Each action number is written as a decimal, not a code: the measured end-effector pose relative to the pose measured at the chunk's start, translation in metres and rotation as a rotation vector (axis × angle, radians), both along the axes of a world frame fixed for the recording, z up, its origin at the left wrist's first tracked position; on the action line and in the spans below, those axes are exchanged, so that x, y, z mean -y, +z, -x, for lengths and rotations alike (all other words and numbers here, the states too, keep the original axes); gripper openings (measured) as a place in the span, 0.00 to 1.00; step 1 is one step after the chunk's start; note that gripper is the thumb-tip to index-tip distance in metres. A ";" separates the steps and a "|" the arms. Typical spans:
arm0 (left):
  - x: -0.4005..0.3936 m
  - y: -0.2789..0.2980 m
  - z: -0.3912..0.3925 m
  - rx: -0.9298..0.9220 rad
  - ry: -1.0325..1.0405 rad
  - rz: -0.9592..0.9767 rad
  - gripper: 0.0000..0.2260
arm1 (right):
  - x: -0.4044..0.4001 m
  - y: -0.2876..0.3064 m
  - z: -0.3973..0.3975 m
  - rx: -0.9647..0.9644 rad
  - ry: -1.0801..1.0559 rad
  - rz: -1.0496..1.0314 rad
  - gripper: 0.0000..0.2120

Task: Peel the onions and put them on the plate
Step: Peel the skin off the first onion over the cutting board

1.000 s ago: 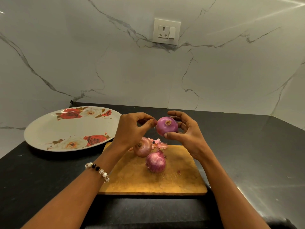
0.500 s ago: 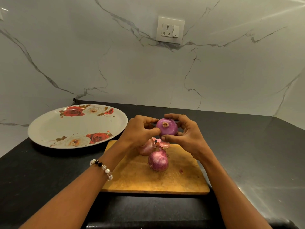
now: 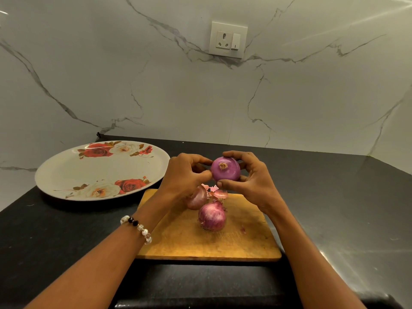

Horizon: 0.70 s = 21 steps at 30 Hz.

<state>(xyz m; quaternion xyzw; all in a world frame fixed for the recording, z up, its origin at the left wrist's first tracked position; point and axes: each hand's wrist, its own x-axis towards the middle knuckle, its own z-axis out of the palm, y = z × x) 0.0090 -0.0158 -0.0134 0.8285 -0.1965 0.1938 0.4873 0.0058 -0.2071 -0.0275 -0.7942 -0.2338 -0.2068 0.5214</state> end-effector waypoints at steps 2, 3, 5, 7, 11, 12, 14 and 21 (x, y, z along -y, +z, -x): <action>0.001 -0.001 0.000 0.020 0.024 -0.003 0.12 | 0.000 0.000 0.000 0.029 -0.011 0.028 0.33; 0.002 -0.001 0.000 0.027 0.033 -0.004 0.13 | 0.000 0.000 0.001 0.038 -0.015 0.035 0.33; 0.004 -0.003 0.001 0.029 0.041 -0.001 0.14 | -0.001 0.000 0.001 0.048 -0.018 0.040 0.33; 0.004 -0.004 0.000 0.022 0.036 0.007 0.16 | -0.002 0.000 0.001 0.055 -0.016 0.046 0.33; 0.004 -0.003 -0.001 0.022 0.009 0.010 0.18 | -0.003 0.001 0.002 0.034 -0.004 0.018 0.33; 0.004 -0.002 -0.001 0.028 0.008 0.012 0.18 | -0.003 0.001 0.002 0.022 0.000 -0.001 0.33; 0.002 -0.001 -0.001 0.041 0.013 0.029 0.17 | -0.002 0.002 0.003 0.001 0.009 -0.041 0.33; -0.003 0.002 -0.003 0.038 0.053 0.110 0.13 | -0.001 0.007 0.006 -0.086 0.044 -0.245 0.32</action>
